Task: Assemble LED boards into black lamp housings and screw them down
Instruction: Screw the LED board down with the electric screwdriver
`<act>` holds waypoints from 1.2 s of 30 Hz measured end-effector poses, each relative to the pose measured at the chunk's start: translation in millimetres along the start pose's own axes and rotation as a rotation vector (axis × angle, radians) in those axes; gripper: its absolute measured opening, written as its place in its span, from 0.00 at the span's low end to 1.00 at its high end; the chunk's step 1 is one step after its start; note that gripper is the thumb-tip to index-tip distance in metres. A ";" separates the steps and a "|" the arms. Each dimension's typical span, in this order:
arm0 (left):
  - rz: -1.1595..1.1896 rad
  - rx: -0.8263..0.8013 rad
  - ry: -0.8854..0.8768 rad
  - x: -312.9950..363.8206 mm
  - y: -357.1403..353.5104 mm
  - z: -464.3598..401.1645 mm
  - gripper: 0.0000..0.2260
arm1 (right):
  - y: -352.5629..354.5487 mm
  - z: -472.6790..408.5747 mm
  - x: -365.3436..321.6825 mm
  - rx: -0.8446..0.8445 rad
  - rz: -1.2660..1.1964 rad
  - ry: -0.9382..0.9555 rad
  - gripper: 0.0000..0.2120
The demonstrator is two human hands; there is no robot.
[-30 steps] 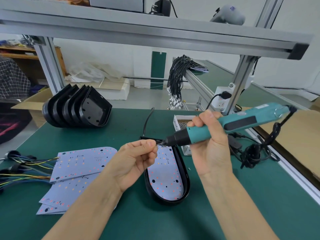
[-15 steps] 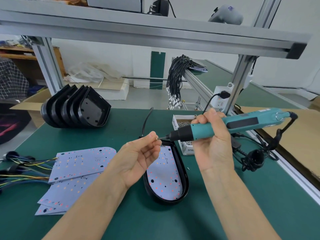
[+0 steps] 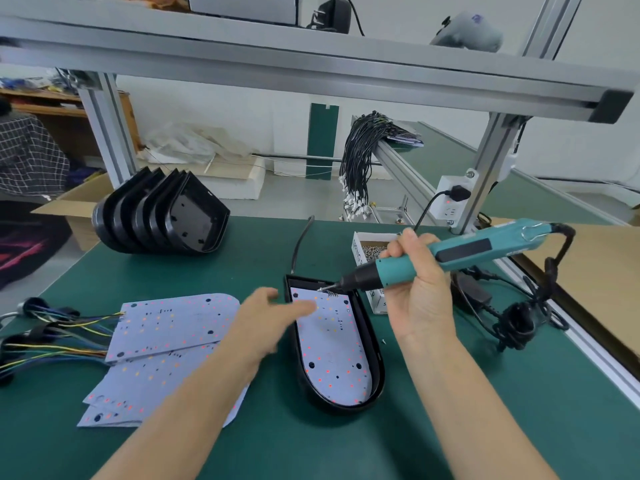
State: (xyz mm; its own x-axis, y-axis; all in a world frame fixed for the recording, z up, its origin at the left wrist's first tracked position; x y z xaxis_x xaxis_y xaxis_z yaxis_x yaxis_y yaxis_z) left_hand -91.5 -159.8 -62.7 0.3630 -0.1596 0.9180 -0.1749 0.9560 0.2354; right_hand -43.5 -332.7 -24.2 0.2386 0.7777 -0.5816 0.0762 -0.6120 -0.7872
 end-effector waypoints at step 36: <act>0.074 -0.013 -0.028 -17.3 -21.1 -25.0 0.22 | -24.3 -24.4 44.3 -0.267 0.381 -0.100 0.16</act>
State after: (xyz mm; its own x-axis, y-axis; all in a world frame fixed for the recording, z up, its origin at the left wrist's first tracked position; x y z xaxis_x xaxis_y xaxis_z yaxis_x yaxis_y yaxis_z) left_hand -71.2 -171.0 -91.4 0.3235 -0.0947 0.9415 -0.1882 0.9687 0.1621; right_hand -11.1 -286.8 -25.8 0.2047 0.4927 -0.8458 0.2506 -0.8616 -0.4413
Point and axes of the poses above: each hand's wrist, its own z-axis away from the middle knuckle, its own y-axis out of the back of the hand, x = y × z, the point moved 2 cm from there along -z, towards the middle knuckle, and after that the axes turned 2 degrees about -z, right-handed, at the moved point
